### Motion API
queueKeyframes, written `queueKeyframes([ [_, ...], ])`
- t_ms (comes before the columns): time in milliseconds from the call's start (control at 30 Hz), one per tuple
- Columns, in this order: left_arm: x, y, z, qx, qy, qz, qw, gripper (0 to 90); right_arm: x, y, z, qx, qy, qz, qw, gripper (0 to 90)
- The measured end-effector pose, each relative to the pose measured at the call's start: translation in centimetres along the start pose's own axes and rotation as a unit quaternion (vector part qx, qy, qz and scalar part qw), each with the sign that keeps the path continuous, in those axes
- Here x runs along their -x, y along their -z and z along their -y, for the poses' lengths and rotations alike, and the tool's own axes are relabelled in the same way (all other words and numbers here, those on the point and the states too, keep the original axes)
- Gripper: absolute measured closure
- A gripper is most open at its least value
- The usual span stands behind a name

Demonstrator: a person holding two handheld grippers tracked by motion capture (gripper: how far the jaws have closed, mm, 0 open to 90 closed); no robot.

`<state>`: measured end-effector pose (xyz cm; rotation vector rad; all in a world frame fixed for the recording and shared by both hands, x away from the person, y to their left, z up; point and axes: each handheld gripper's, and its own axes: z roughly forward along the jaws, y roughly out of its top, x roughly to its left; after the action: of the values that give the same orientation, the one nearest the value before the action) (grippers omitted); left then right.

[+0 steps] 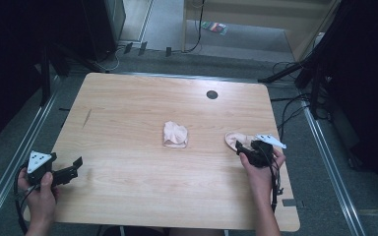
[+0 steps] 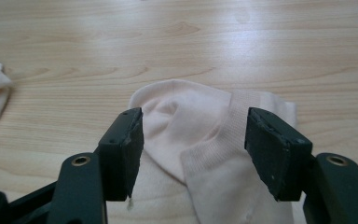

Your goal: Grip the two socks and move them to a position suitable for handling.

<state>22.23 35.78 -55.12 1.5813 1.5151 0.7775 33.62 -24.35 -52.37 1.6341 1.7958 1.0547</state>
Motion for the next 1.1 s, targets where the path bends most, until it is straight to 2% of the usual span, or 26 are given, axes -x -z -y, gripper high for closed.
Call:
queueKeyframes([
  [100, 0.0, 0.0, 0.0, -0.004, -0.003, -0.003, 1.0, 6.4, -0.1, -0.8, 0.0, -0.001, 0.001, 0.006, 1.0, 36.4],
  [133, 0.1, -0.1, 0.0, -0.003, -0.005, -0.005, 1.0, 6.4, 0.1, -1.6, 0.2, -0.004, -0.005, 0.02, 0.9998, 33.9],
  [200, 0.1, -0.1, -0.1, -0.005, -0.005, -0.003, 1.0, 6.4, 0.2, -2.1, 0.4, -0.01, -0.008, 0.03, 0.9995, 31.6],
  [333, 0.1, -0.2, -0.1, -0.007, -0.001, -0.002, 1.0, 6.4, 0.5, -2.8, 0.7, -0.029, 0.001, 0.045, 0.9986, 29.5],
  [433, 0.1, -0.1, -0.1, -0.006, -0.001, -0.003, 1.0, 6.4, 0.4, -2.8, 0.6, -0.031, 0.005, 0.048, 0.9984, 30.4],
  [533, 0.1, -0.1, -0.1, -0.004, -0.005, -0.007, 1.0, 6.4, -0.1, -2.8, 0.8, -0.035, 0.03, 0.079, 0.9958, 39.1],
  [600, 0.2, -0.1, 0.0, -0.003, -0.006, -0.008, 0.9999, 6.4, -0.1, -2.8, 0.9, -0.035, 0.027, 0.081, 0.9957, 40.1],
  [633, 0.2, -0.1, 0.0, -0.003, -0.007, -0.01, 0.9999, 6.4, -0.1, -2.7, 0.9, -0.033, 0.026, 0.082, 0.9957, 48.1],
  [667, 0.2, -0.1, 0.0, -0.002, -0.007, -0.011, 0.9999, 6.4, -0.1, -2.7, 0.9, -0.033, 0.026, 0.082, 0.9957, 48.1],
  [700, 0.3, -0.1, -0.1, -0.003, -0.008, -0.013, 0.9999, 6.4, 0.0, -2.5, 1.3, -0.018, 0.032, 0.085, 0.9957, 65.5],
  [733, 0.3, -0.1, -0.1, -0.003, -0.008, -0.013, 0.9999, 6.4, 0.0, -2.5, 1.3, -0.018, 0.032, 0.085, 0.9957, 65.5],
  [767, 0.4, -0.1, -0.1, 0.0, -0.003, -0.01, 0.9999, 6.4, 0.1, -2.4, 1.4, -0.017, 0.035, 0.093, 0.9949, 74.5],
  [833, 0.5, -0.2, -0.1, -0.001, -0.005, -0.009, 0.9999, 6.4, 0.1, -2.3, 1.4, -0.016, 0.038, 0.093, 0.9948, 78.7],
  [967, 1.1, -0.4, -0.3, 0.0, -0.012, -0.005, 0.9999, 6.4, 0.2, -2.3, 1.4, -0.016, 0.032, 0.09, 0.9953, 80.7],
  [1000, 1.3, -0.4, -0.3, 0.002, -0.014, -0.004, 0.9999, 6.4, 0.4, -2.2, 1.4, -0.016, 0.02, 0.083, 0.9962, 81.0],
  [1033, 1.5, -0.4, -0.4, 0.001, -0.015, -0.002, 0.9999, 6.4, 0.9, -2.0, 1.4, -0.011, 0.001, 0.068, 0.9977, 81.5],
  [1100, 1.8, -0.5, -0.5, 0.003, -0.021, 0.002, 0.9998, 6.4, 1.0, -1.9, 1.4, -0.008, -0.003, 0.065, 0.9979, 81.7],
])
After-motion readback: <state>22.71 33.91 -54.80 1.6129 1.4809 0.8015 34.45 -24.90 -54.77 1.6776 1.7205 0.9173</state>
